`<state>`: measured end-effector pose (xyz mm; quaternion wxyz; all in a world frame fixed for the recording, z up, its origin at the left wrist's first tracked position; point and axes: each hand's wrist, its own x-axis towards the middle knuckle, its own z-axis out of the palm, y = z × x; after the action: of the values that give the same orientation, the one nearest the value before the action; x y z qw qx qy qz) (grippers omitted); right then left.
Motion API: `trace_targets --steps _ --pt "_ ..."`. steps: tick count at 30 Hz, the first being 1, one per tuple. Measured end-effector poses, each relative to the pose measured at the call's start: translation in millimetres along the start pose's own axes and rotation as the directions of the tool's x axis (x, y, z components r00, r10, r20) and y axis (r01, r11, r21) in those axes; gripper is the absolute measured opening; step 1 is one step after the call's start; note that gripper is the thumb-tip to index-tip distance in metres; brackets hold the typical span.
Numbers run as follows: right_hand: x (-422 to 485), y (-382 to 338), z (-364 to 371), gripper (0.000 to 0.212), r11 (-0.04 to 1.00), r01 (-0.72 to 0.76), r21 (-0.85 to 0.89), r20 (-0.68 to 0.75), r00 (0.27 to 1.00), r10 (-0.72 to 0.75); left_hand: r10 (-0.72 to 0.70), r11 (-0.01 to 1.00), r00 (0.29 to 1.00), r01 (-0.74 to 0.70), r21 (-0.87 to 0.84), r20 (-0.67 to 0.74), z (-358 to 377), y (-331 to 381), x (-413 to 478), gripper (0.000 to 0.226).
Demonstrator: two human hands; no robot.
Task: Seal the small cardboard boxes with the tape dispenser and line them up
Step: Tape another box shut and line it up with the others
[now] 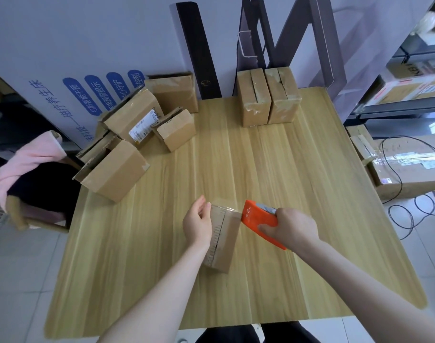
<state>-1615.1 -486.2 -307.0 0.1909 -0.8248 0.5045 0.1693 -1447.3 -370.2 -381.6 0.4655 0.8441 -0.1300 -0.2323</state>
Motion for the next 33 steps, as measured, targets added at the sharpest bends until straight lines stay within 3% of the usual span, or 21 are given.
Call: trace_targets --steps 6,10,13,15,18,20,25,27,29,31,33 --pt "3 -19 -8 0.037 0.993 0.043 -0.113 -0.007 0.999 -0.044 0.040 0.999 0.997 -0.042 0.021 0.062 3 -19 -7 0.034" --pt "4 -32 -15 0.020 0.988 0.072 -0.133 -0.016 0.997 -0.075 0.042 0.999 0.997 -0.042 -0.001 0.072 3 -23 -2 0.032" --pt "7 -42 -10 0.026 0.970 0.122 -0.213 -0.085 0.986 -0.142 0.052 0.999 0.997 -0.052 0.001 0.063 4 -24 -1 0.030" --pt "10 -50 -1 0.041 0.955 0.129 -0.265 -0.117 0.979 -0.165 0.037 0.999 0.998 -0.037 -0.007 0.058 5 -25 0 0.030" --pt "17 -46 9 0.026 0.989 0.089 -0.121 -0.023 0.995 -0.093 0.015 1.000 0.999 -0.015 0.005 0.041 6 -27 2 0.028" --pt "16 -35 8 0.028 0.998 0.050 -0.040 0.002 0.999 -0.050 -0.004 1.000 0.999 0.004 0.001 0.034 7 -26 1 0.027" --pt "10 -13 -4 0.038 0.982 -0.058 0.178 -0.150 0.985 0.085 -0.150 0.982 0.986 0.141 -0.126 -0.069 16 -25 -15 0.018" --pt "9 -13 -10 0.039 0.922 -0.022 0.387 -0.242 0.962 0.125 -0.215 0.961 0.970 0.191 -0.199 -0.110 21 -25 -30 0.016" --pt "9 -17 -11 0.040 0.782 0.045 0.622 -0.245 0.959 0.139 -0.267 0.937 0.959 0.235 -0.260 -0.097 25 -26 -44 0.016" --pt "8 -23 -6 0.042 0.688 0.042 0.724 -0.211 0.964 0.163 -0.277 0.936 0.957 0.248 -0.249 -0.085 27 -29 -51 0.018" --pt "6 -28 -3 0.042 0.673 0.027 0.740 -0.187 0.968 0.167 -0.288 0.940 0.956 0.271 -0.207 -0.055 23 -27 -48 0.017"
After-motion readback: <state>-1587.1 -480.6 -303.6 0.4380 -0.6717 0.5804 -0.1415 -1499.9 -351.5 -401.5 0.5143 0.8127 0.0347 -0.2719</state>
